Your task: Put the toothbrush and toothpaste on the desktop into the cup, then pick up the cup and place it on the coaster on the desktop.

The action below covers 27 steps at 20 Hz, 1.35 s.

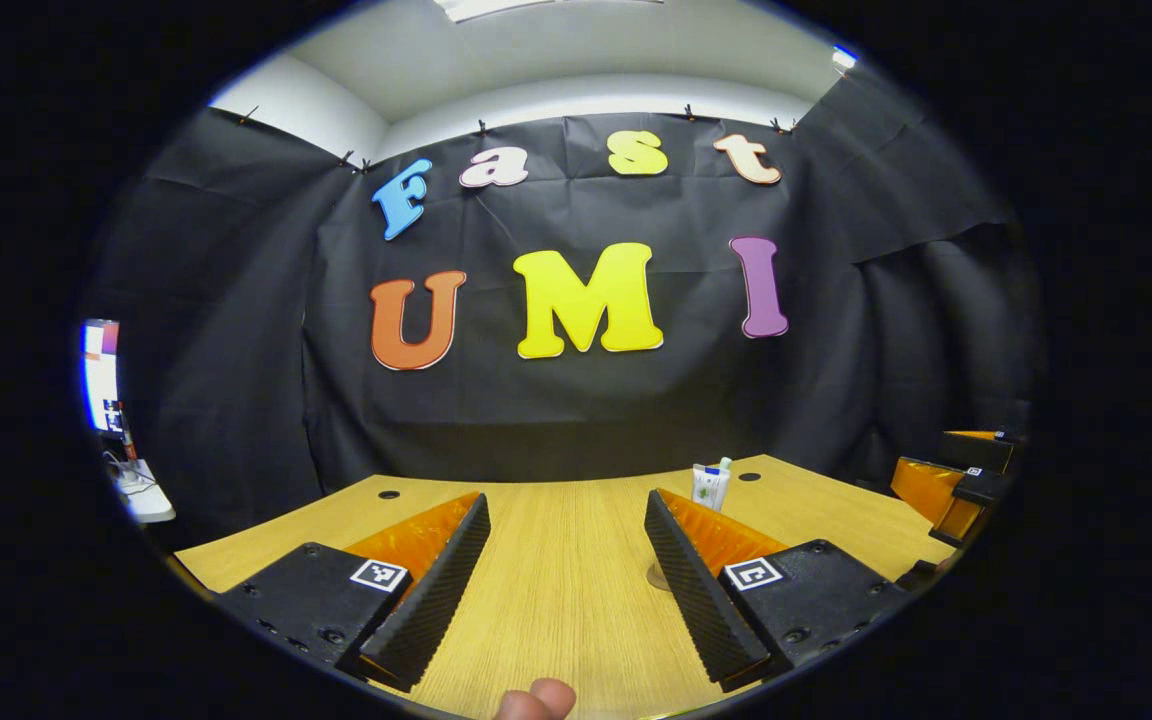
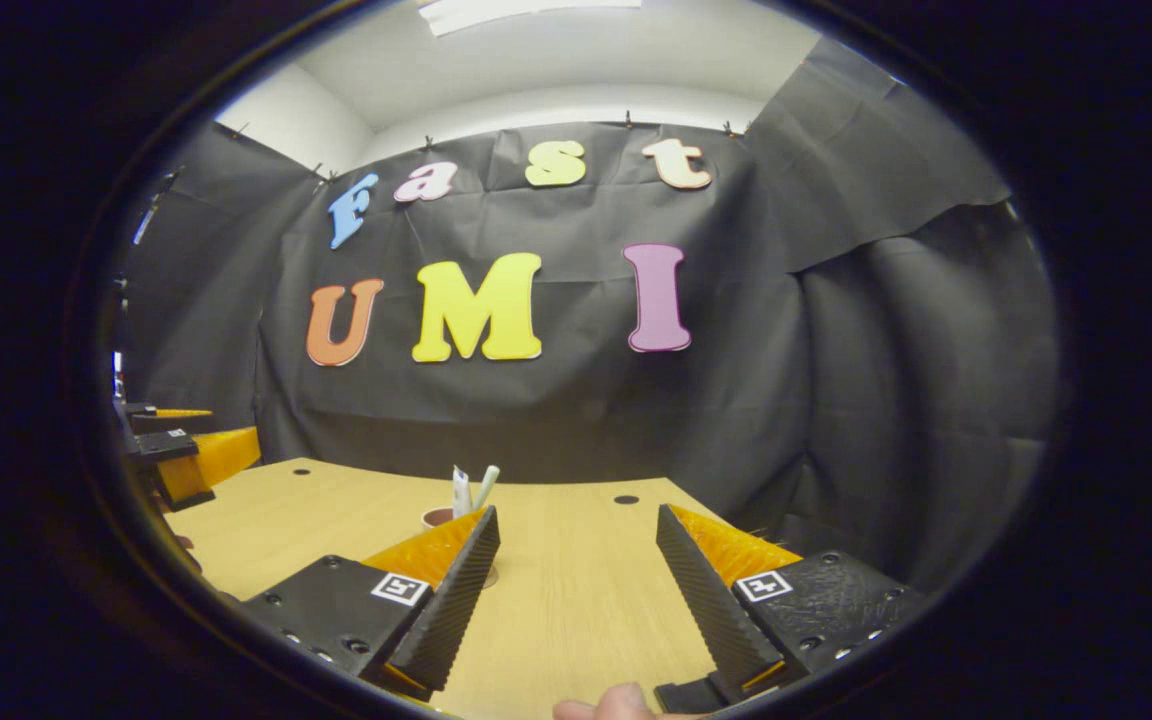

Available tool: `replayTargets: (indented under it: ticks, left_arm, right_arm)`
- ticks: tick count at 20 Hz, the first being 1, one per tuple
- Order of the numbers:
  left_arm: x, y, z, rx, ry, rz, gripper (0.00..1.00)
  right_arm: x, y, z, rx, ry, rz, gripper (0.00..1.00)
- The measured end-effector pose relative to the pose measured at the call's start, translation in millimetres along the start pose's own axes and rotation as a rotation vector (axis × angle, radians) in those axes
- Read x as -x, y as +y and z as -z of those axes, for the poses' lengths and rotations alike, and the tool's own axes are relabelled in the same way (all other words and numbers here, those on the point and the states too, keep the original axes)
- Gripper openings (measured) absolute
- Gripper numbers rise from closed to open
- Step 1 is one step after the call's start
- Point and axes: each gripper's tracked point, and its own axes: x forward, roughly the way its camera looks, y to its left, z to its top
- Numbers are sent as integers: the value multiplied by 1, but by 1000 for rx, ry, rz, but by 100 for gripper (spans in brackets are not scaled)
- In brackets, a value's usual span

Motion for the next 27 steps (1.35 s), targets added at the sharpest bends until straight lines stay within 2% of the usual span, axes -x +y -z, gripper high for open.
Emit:
replayTargets:
  ticks: [1,3,5,6,19,27]
  left_arm:
    - [2,1,0,-1,0,-9,99]
    - [3,1,3,-3,1,-20,99]
    - [3,0,2,-2,-7,-22,99]
    - [3,-1,2,0,-11,-22,99]
    - [-1,-6,3,22,-25,-42,99]
    - [3,-9,1,16,-15,-47,99]
  right_arm:
    - [1,0,-3,6,-9,2,99]
    - [3,3,-7,16,-25,-4,99]
    - [4,6,-7,22,-26,-16,92]
    - [4,6,-8,24,-24,-18,95]
    - [5,-1,-16,11,-32,-18,95]
    - [11,6,-27,50,-43,-28,96]
